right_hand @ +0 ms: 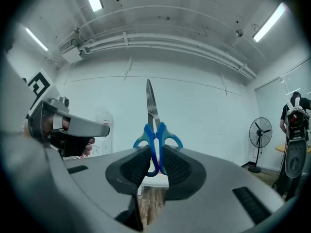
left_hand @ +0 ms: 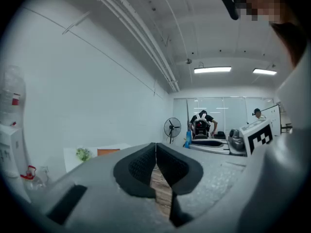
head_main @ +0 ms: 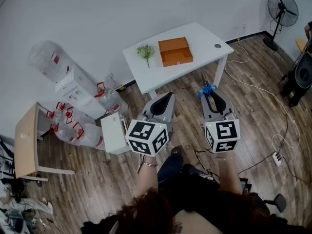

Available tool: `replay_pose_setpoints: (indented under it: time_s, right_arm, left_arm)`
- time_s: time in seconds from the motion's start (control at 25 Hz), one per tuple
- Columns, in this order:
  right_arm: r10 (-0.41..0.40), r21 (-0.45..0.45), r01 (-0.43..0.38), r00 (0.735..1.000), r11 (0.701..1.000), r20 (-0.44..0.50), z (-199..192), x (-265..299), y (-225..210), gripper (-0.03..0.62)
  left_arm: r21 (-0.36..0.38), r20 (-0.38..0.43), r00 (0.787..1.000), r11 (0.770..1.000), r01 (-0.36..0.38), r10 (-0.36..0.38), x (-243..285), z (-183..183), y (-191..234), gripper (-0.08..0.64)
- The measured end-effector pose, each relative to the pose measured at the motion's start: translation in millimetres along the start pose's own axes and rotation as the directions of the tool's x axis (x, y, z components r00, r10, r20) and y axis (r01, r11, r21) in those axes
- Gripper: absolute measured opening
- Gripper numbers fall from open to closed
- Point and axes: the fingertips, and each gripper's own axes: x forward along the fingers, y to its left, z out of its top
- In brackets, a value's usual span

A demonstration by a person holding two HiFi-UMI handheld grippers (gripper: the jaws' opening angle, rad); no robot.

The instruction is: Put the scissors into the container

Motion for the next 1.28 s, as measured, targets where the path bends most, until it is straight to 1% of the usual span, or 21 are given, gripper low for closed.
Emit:
replay_pose_setpoints:
  time_s: [0.16, 0.32, 0.48, 0.72, 1.28]
  right_arm:
    - [0.011, 0.001, -0.011, 1.000, 1.000, 0.004, -0.5, -4.5, 0.4, 0.077]
    - [0.005, 0.016, -0.005, 1.000, 1.000, 0.031, 5.3, 0.5, -0.5, 0.077]
    - [0.001, 0.011, -0.001, 0.999, 1.000, 0.032, 4.4, 10.6, -2.7, 0.077]
    - [0.003, 0.009, -0.003, 1.000, 1.000, 0.011, -2.2, 37.1, -6.0, 0.077]
    - [-0.009, -0.012, 0.009, 0.999, 1.000, -0.038, -17.0, 123.9, -25.9, 0.077]
  left_arm:
    - [0.000, -0.003, 1.000, 1.000, 0.000, 0.000, -0.5, -1.0, -5.7, 0.018]
    - [0.007, -0.006, 1.000, 1.000, 0.007, -0.007, 2.2, 2.0, -3.8, 0.018]
    - [0.006, -0.007, 1.000, 1.000, 0.010, -0.010, 10.6, 2.1, 2.8, 0.018]
    - [-0.001, -0.007, 1.000, 1.000, 0.017, -0.017, 31.2, 1.9, 23.6, 0.018]
    - [-0.026, -0.018, 0.999, 0.999, 0.038, -0.039, 99.5, 0.0, 90.3, 0.018]
